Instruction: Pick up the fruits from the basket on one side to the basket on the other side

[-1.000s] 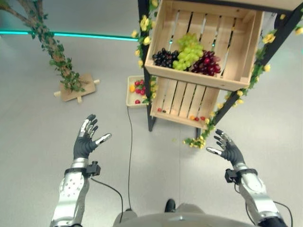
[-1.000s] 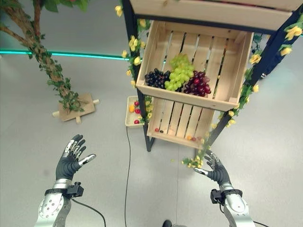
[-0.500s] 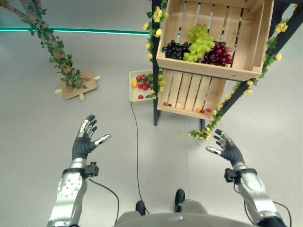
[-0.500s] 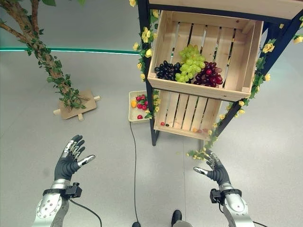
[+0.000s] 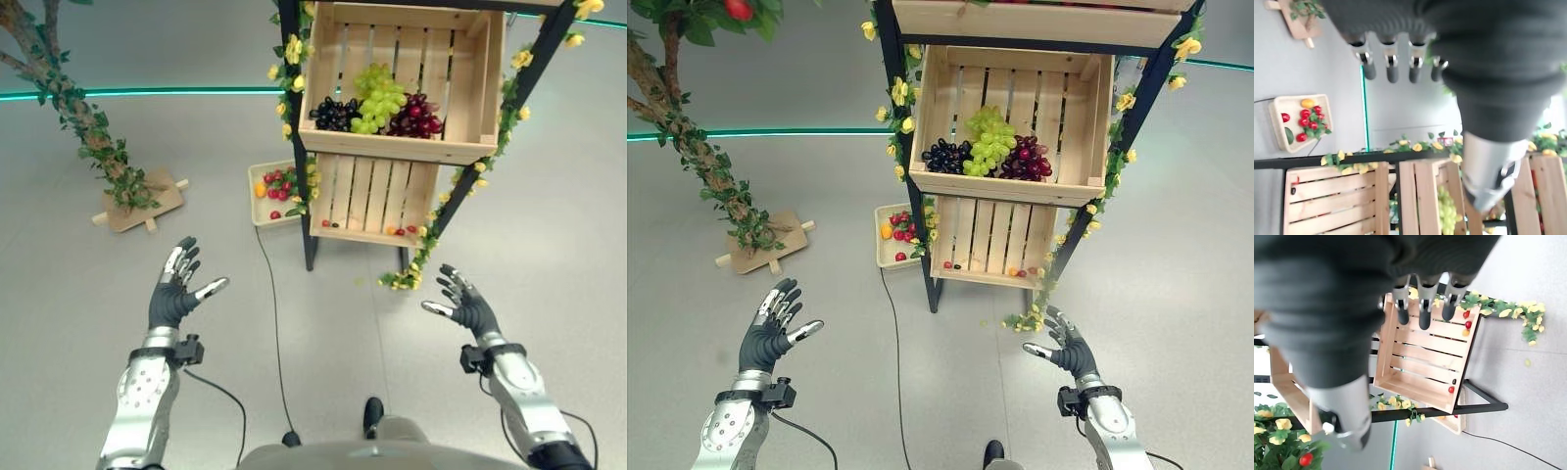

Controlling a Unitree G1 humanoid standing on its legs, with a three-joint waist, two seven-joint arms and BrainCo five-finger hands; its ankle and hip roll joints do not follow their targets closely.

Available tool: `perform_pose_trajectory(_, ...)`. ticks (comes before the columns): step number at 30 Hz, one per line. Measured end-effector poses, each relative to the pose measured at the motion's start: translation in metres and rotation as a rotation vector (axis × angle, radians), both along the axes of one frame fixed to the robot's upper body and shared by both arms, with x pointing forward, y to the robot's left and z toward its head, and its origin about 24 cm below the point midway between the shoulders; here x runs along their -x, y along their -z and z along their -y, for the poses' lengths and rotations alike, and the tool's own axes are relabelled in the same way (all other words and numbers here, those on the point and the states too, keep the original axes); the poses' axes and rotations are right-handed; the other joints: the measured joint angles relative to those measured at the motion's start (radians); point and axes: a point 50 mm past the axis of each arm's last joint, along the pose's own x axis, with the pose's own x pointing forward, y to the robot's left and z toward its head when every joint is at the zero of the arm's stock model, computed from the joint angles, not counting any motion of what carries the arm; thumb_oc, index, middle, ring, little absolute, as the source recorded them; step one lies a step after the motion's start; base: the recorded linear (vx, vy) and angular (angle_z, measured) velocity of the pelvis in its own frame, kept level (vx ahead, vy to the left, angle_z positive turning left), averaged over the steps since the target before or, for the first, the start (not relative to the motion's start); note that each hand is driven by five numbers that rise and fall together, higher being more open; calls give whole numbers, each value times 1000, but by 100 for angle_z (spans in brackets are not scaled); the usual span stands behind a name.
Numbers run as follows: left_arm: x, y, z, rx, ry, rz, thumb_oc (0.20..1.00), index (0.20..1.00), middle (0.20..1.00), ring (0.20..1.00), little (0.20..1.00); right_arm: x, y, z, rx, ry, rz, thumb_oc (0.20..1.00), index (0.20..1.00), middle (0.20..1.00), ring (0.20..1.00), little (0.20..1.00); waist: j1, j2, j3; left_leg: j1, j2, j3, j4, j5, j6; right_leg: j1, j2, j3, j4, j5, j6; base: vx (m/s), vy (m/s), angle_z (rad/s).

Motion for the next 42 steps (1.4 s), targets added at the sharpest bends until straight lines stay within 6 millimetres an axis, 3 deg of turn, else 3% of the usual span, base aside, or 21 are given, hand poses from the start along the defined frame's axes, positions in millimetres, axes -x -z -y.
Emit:
perform_pose_trajectory(8, 5, 4, -1, -4, -6, -20, 1000, 1000, 1000, 1000, 1000, 4, 3, 1, 0, 1, -15, 1000, 1000, 1000, 1000, 1000, 21, 2, 0, 0, 5, -34, 0, 1, 0, 33, 1, -37, -16, -3, -7, 9, -46, 16)
perform_pose_trajectory(11, 5, 4, -1, -3, -10, -20, 1000, 1000, 1000, 1000, 1000, 4, 3, 1, 2, 2, -16, 1000, 1000, 1000, 1000, 1000, 34, 7, 0, -41, 6, -90, 1, 7, 5, 39, -1, -77, -29, -3, -9, 3, -112, 54)
perform_pose_trajectory(12, 5, 4, -1, -2, -10, -21, 1000, 1000, 1000, 1000, 1000, 4, 2, 2, 5, 3, -15, 1000, 1000, 1000, 1000, 1000, 55, 11, 1, -62, 8, -116, 6, 11, -1, 41, 2, -92, -39, -3, -10, -21, -141, 51)
perform_pose_trajectory(17, 0, 1, 1, -1, -2, -2, 1000, 1000, 1000, 1000, 1000, 3, 1, 5, 15, 25, -9, 1000, 1000, 1000, 1000, 1000, 72, 13, -2, -123, 9, -248, 19, 38, -33, 74, 12, -193, -100, 0, -18, 29, -122, 84)
perform_pose_trajectory(19, 2, 2, -1, 1, -14, -12, 1000, 1000, 1000, 1000, 1000, -3, -3, 3, 15, 21, 13, 1000, 1000, 1000, 1000, 1000, 109, 15, -2, -124, 16, -250, 16, 37, -34, 80, 23, -197, -117, 1, -19, 88, -73, 9)
perform_pose_trajectory(23, 2, 2, -1, 7, -15, -9, 1000, 1000, 1000, 1000, 1000, -12, -10, 2, 15, 17, 47, 1000, 1000, 1000, 1000, 1000, 102, 12, -4, -117, 17, -243, 14, 34, -38, 86, 24, -192, -120, -1, -17, 51, -57, -5)
perform_pose_trajectory(27, 1, 2, 0, 7, -14, -7, 1000, 1000, 1000, 1000, 1000, -5, -4, 3, 15, 25, 22, 1000, 1000, 1000, 1000, 1000, 100, 8, -4, -116, 18, -237, 14, 33, -40, 86, 26, -188, -124, -1, -17, 45, -60, -4)
perform_pose_trajectory(28, 1, 1, 0, 7, -14, -6, 1000, 1000, 1000, 1000, 1000, -3, -4, 3, 15, 26, 18, 1000, 1000, 1000, 1000, 1000, 83, 7, -4, -116, 20, -236, 14, 33, -41, 87, 28, -188, -127, -1, -16, 48, -36, 0)
perform_pose_trajectory(42, 1, 2, 0, 5, -9, -8, 1000, 1000, 1000, 1000, 1000, -4, -4, 4, 15, 33, 21, 1000, 1000, 1000, 1000, 1000, 56, -16, -12, -86, 45, -196, -16, 32, -50, 106, 59, -158, -171, 18, -34, 41, -28, -8)
